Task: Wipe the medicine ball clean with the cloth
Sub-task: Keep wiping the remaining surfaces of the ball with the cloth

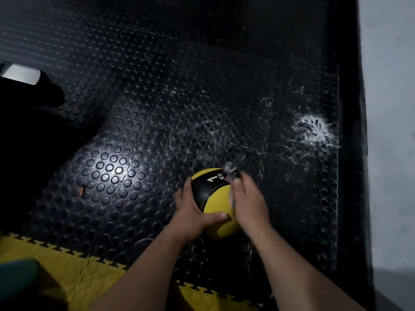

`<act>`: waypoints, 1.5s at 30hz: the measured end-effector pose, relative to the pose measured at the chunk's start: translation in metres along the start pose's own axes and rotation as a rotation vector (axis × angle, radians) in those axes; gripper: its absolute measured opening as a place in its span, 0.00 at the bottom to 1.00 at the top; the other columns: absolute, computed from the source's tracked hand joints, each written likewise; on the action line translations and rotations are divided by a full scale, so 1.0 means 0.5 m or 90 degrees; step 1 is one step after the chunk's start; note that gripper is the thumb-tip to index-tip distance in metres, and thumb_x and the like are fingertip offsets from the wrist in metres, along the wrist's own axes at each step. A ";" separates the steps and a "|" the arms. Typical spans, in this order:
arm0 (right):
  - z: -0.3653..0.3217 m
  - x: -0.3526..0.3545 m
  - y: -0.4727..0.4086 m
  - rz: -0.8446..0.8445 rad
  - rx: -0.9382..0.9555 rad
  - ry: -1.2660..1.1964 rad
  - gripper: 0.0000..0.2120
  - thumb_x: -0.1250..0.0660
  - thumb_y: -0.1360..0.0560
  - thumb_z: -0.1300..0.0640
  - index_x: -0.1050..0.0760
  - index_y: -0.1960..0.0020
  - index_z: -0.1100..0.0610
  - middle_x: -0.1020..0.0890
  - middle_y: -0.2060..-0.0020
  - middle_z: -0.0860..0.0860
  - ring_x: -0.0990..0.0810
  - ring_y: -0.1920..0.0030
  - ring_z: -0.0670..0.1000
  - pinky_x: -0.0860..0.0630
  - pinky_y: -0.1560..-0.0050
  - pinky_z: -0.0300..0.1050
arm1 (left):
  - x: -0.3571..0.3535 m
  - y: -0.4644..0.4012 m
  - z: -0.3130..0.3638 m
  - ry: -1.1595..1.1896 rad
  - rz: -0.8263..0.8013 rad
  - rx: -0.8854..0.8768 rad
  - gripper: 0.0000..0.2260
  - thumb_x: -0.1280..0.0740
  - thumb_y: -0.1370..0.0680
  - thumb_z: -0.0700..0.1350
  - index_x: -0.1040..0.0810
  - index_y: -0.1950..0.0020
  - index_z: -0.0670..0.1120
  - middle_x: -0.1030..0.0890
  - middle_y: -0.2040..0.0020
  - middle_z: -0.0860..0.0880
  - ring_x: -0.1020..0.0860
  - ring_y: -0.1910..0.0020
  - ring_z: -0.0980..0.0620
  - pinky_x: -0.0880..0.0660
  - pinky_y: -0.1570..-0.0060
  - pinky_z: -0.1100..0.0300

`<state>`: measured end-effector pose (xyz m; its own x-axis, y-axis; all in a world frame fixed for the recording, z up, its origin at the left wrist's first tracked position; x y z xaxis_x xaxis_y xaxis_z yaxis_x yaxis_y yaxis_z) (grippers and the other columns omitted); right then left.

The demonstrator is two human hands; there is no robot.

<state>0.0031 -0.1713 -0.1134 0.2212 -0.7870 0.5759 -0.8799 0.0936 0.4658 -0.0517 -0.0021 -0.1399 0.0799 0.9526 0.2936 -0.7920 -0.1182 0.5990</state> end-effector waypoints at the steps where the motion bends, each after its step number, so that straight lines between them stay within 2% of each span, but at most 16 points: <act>1: 0.011 0.013 -0.021 0.003 -0.080 -0.057 0.16 0.47 0.15 0.45 0.23 0.43 0.49 0.19 0.45 0.52 0.21 0.41 0.58 0.25 0.42 0.56 | -0.004 0.000 0.002 -0.001 -0.002 -0.002 0.62 0.16 0.38 0.55 0.57 0.18 0.56 0.53 0.19 0.46 0.45 0.21 0.46 0.43 0.30 0.56; 4: -0.019 0.017 -0.029 0.004 -0.095 -0.076 0.16 0.46 0.15 0.47 0.25 0.54 0.52 0.21 0.56 0.52 0.22 0.51 0.58 0.24 0.48 0.55 | -0.004 -0.002 0.001 -0.002 0.002 0.011 0.62 0.16 0.39 0.55 0.56 0.18 0.57 0.53 0.19 0.45 0.44 0.21 0.45 0.41 0.28 0.53; 9: -0.087 -0.052 0.039 -0.026 0.213 0.172 0.19 0.43 0.16 0.47 0.24 0.29 0.50 0.27 0.28 0.42 0.42 0.21 0.48 0.44 0.21 0.52 | -0.005 -0.001 -0.010 -0.020 0.004 0.010 0.59 0.16 0.36 0.50 0.54 0.17 0.54 0.50 0.19 0.44 0.44 0.21 0.49 0.43 0.31 0.61; 12: -0.051 -0.012 -0.025 0.010 0.066 0.108 0.15 0.45 0.15 0.47 0.21 0.43 0.49 0.18 0.43 0.49 0.24 0.37 0.55 0.25 0.39 0.54 | -0.013 0.001 0.003 -0.028 0.007 0.003 0.63 0.16 0.39 0.56 0.57 0.18 0.56 0.54 0.19 0.46 0.45 0.21 0.46 0.40 0.26 0.51; 14: -0.028 0.014 -0.068 -0.005 -0.104 -0.004 0.16 0.46 0.15 0.47 0.24 0.52 0.52 0.19 0.52 0.54 0.22 0.51 0.56 0.25 0.50 0.53 | -0.021 0.003 0.000 -0.028 -0.006 0.006 0.64 0.16 0.41 0.60 0.59 0.19 0.61 0.57 0.18 0.50 0.47 0.20 0.44 0.40 0.24 0.43; 16: -0.040 0.018 -0.067 -0.025 -0.126 0.041 0.16 0.47 0.15 0.47 0.23 0.49 0.53 0.18 0.47 0.56 0.23 0.52 0.54 0.28 0.54 0.50 | -0.024 0.008 -0.005 -0.031 -0.004 0.004 0.66 0.17 0.44 0.63 0.59 0.20 0.64 0.58 0.19 0.52 0.47 0.20 0.44 0.40 0.23 0.41; 18: -0.077 -0.013 -0.020 -0.014 0.032 0.206 0.17 0.46 0.15 0.46 0.22 0.37 0.51 0.21 0.36 0.52 0.24 0.39 0.53 0.28 0.42 0.50 | -0.020 0.009 -0.013 -0.024 0.005 -0.001 0.65 0.18 0.45 0.63 0.58 0.20 0.62 0.57 0.18 0.50 0.46 0.20 0.45 0.42 0.22 0.45; 20: -0.107 -0.057 0.048 -0.013 0.214 0.323 0.21 0.47 0.15 0.45 0.27 0.28 0.50 0.29 0.25 0.47 0.39 0.22 0.52 0.44 0.21 0.51 | -0.020 0.010 -0.021 -0.030 0.000 -0.006 0.61 0.17 0.37 0.55 0.57 0.18 0.57 0.57 0.18 0.45 0.49 0.19 0.47 0.48 0.24 0.56; 22: -0.108 -0.063 0.060 -0.020 0.264 0.324 0.21 0.47 0.15 0.45 0.28 0.26 0.49 0.31 0.23 0.46 0.44 0.19 0.52 0.48 0.19 0.53 | -0.022 0.015 -0.021 -0.023 -0.004 -0.018 0.60 0.17 0.36 0.54 0.57 0.18 0.56 0.56 0.18 0.45 0.49 0.19 0.50 0.48 0.27 0.60; 26: -0.054 -0.007 -0.060 -0.045 -0.005 0.117 0.15 0.45 0.16 0.47 0.23 0.48 0.53 0.18 0.46 0.54 0.22 0.47 0.56 0.25 0.46 0.53 | -0.021 0.014 -0.017 -0.030 0.004 -0.021 0.66 0.20 0.48 0.68 0.57 0.20 0.63 0.54 0.19 0.51 0.46 0.20 0.48 0.41 0.22 0.44; 29: -0.028 0.011 -0.101 -0.110 -0.153 0.060 0.16 0.47 0.14 0.50 0.23 0.46 0.58 0.20 0.41 0.60 0.24 0.50 0.57 0.27 0.48 0.51 | -0.018 0.017 -0.018 -0.017 -0.012 -0.021 0.66 0.18 0.46 0.66 0.59 0.20 0.65 0.57 0.19 0.55 0.46 0.20 0.46 0.41 0.23 0.43; 33: -0.099 -0.029 -0.026 -0.054 0.047 0.207 0.19 0.46 0.15 0.46 0.26 0.29 0.51 0.25 0.29 0.50 0.29 0.29 0.55 0.31 0.33 0.52 | -0.010 0.010 -0.027 -0.013 -0.009 -0.005 0.67 0.16 0.45 0.62 0.58 0.18 0.60 0.56 0.18 0.49 0.50 0.19 0.49 0.45 0.22 0.52; 35: -0.132 -0.063 0.025 -0.060 0.206 0.319 0.20 0.46 0.15 0.45 0.27 0.27 0.50 0.29 0.25 0.47 0.39 0.22 0.53 0.44 0.21 0.53 | -0.011 0.011 -0.031 -0.013 -0.016 -0.004 0.63 0.15 0.39 0.52 0.58 0.18 0.55 0.57 0.18 0.47 0.52 0.18 0.51 0.48 0.25 0.59; 37: -0.129 -0.062 0.023 -0.064 0.234 0.320 0.20 0.46 0.15 0.45 0.26 0.29 0.50 0.28 0.26 0.48 0.38 0.22 0.53 0.43 0.21 0.53 | -0.010 0.016 -0.030 -0.009 -0.013 -0.014 0.62 0.15 0.37 0.51 0.57 0.17 0.55 0.56 0.18 0.47 0.52 0.19 0.52 0.48 0.25 0.60; 41: -0.030 -0.007 -0.073 -0.078 -0.048 0.048 0.16 0.46 0.15 0.47 0.22 0.49 0.53 0.19 0.50 0.55 0.22 0.49 0.57 0.26 0.52 0.50 | -0.010 0.023 -0.030 -0.012 -0.019 -0.029 0.66 0.18 0.46 0.63 0.56 0.18 0.60 0.55 0.19 0.52 0.48 0.20 0.52 0.44 0.23 0.53; 45: 0.095 -0.021 -0.077 -0.147 -0.361 -0.317 0.19 0.41 0.16 0.42 0.22 0.37 0.54 0.17 0.43 0.57 0.19 0.42 0.60 0.24 0.35 0.62 | 0.008 0.026 -0.033 0.022 -0.042 -0.033 0.65 0.20 0.48 0.65 0.56 0.20 0.63 0.53 0.20 0.56 0.45 0.21 0.51 0.41 0.25 0.50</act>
<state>0.0148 -0.1954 -0.1693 0.0396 -0.9923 0.1170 -0.4558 0.0862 0.8859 -0.0720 0.0048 -0.1433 0.1126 0.9669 0.2291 -0.8162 -0.0415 0.5763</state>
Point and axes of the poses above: each hand's wrist, its own y-axis away from the middle knuckle, its own x-axis out of the back of the hand, z = x × y, the point moved 5 cm from there along -y, towards the middle knuckle
